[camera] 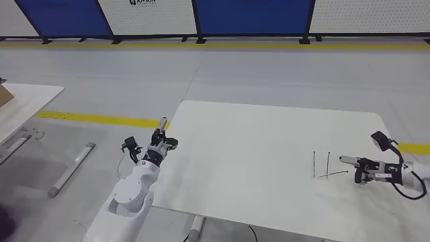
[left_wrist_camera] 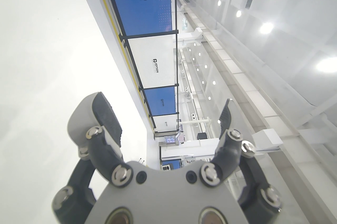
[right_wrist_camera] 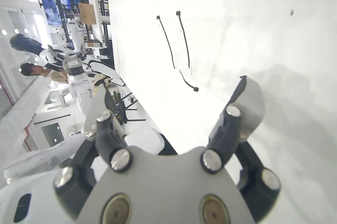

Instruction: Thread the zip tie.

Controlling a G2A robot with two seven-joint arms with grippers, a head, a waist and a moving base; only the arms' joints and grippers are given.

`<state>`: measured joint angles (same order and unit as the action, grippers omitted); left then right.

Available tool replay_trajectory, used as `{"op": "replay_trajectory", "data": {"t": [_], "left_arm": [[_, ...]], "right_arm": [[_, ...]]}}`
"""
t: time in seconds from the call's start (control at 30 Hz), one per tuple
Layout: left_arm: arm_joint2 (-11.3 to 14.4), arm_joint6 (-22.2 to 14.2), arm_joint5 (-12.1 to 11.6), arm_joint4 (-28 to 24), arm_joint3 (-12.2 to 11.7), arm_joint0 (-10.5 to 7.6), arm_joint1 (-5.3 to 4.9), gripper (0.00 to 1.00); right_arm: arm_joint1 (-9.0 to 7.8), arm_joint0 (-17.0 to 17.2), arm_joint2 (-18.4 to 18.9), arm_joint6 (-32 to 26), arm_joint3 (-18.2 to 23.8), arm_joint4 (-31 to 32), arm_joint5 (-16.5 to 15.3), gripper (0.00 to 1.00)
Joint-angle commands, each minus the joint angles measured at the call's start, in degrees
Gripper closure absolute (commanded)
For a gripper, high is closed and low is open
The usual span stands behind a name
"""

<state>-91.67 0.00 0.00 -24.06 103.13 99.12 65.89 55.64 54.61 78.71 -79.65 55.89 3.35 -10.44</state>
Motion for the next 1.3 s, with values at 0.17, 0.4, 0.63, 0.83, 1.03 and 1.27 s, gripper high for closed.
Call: {"op": "replay_trajectory", "data": {"t": [0.17,0.4,0.63,0.83,1.03,1.27], "left_arm": [[0.0,0.0,0.0,0.0,0.0,0.0,0.0,0.0],[0.0,0.0,0.0,0.0,0.0,0.0,0.0,0.0],[0.0,0.0,0.0,0.0,0.0,0.0,0.0,0.0],[0.0,0.0,0.0,0.0,0.0,0.0,0.0,0.0],[0.0,0.0,0.0,0.0,0.0,0.0,0.0,0.0],[0.0,0.0,0.0,0.0,0.0,0.0,0.0,0.0]], "right_arm": [[-1.9,0.69,-0.48,0.01,1.39,-0.53,0.79,0.0],[-1.9,0.69,-0.48,0.01,1.39,-0.53,0.79,0.0],[-1.82,1.22,-2.08,0.65,2.75,-0.34,1.05,0.0],[-1.98,-0.06,-3.38,0.01,0.18,-1.5,1.11,0.51],[-1.97,-2.36,-5.96,0.01,-3.39,-2.8,0.24,0.65],[-1.81,-4.97,-8.1,0.01,-7.58,-4.24,0.21,0.7]]}}
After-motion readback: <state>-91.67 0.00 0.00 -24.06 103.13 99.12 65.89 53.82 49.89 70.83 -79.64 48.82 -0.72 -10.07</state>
